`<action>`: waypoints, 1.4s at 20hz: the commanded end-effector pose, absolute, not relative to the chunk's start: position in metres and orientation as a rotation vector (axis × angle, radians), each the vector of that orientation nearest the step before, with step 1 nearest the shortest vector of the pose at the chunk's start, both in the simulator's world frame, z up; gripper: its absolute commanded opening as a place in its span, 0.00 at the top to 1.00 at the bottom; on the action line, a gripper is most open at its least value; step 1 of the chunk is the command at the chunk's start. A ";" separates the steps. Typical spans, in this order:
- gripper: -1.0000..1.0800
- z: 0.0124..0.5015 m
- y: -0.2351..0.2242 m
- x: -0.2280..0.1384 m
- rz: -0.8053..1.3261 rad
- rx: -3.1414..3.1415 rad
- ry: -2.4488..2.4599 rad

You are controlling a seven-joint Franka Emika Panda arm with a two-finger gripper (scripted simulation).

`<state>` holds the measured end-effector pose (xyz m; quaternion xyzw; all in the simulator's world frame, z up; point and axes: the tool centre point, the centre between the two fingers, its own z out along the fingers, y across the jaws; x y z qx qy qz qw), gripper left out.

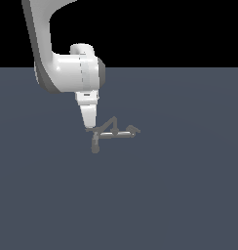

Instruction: Turn on the faucet by rotating a designated handle.

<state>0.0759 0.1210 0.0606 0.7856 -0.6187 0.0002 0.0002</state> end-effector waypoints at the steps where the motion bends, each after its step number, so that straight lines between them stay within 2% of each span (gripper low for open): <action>1: 1.00 0.061 0.124 0.070 0.000 2.469 -1.943; 9: 1.00 0.061 0.134 0.048 0.000 2.469 -1.943; 10: 1.00 0.061 0.131 0.053 0.005 2.466 -1.949; 22: 1.00 0.061 0.123 0.017 0.001 2.468 -1.944; 24: 1.00 0.060 0.129 0.027 0.013 2.486 -1.949; 28: 1.00 0.060 0.115 0.017 0.008 2.480 -1.947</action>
